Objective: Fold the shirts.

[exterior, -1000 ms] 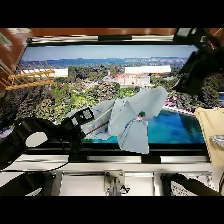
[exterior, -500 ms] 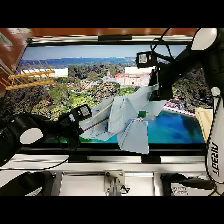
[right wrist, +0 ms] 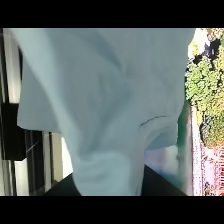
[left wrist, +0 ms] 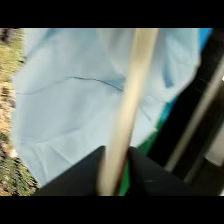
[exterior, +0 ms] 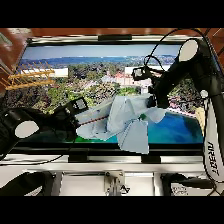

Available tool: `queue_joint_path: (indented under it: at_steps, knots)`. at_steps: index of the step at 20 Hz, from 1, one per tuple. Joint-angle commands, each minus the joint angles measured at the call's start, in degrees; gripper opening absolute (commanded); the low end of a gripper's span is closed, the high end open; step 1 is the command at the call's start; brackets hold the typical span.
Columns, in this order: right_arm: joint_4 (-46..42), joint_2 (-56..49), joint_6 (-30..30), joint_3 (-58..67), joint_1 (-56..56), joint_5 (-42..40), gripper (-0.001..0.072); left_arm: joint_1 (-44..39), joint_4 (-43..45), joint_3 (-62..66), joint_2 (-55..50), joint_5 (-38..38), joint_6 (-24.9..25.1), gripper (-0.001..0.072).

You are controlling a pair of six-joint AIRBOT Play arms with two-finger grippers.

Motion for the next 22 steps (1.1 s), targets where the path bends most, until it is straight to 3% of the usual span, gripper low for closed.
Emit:
queue_joint_path:
  at_steps: [1,3,10,11,13,14,15,18,20,22]
  knots:
    - [-0.04,1.11,-0.35,-0.5,0.04,0.24,0.0065,3.13,7.48,0.13,-0.35,0.35,0.02,0.0402]
    - [-0.07,2.23,-0.26,-0.5,0.04,0.26,0.0065,5.9,10.93,0.83,-0.35,2.23,-2.91,0.0561]
    - [-0.11,5.64,2.49,-0.5,0.04,0.37,0.0064,15.43,13.42,8.59,-0.11,4.15,-2.93,0.0575]
    - [-0.11,6.12,3.32,-0.5,0.04,0.37,0.0064,17.14,13.42,9.94,0.17,3.43,-3.89,0.0574]
    - [-0.26,7.32,5.44,-0.5,0.04,0.28,0.0064,21.88,12.26,11.32,1.44,1.57,-11.61,0.0572]
    - [-0.26,8.07,6.12,-0.5,0.04,0.13,0.0064,25.4,7.58,10.8,2.71,0.55,-14.84,0.0561]
    - [-0.26,8.7,6.36,-0.5,0.04,-0.02,0.0064,29.09,-0.26,8.83,4.22,-0.09,-15.61,0.0497]
    - [-0.26,9.51,7.8,-0.5,0.04,-0.2,0.0064,35.45,-29.38,-7.32,9.29,2.19,-14.69,0.0512]
    - [-0.24,9.51,7.89,-0.5,0.04,-0.28,0.0064,31.67,-41.18,-18.01,10.12,7.58,-14.69,0.0551]
    - [-0.13,9.51,9.62,-0.5,0.07,-0.22,0.0064,23.21,-46.58,-24.83,9.51,19.65,-14.73,0.0557]
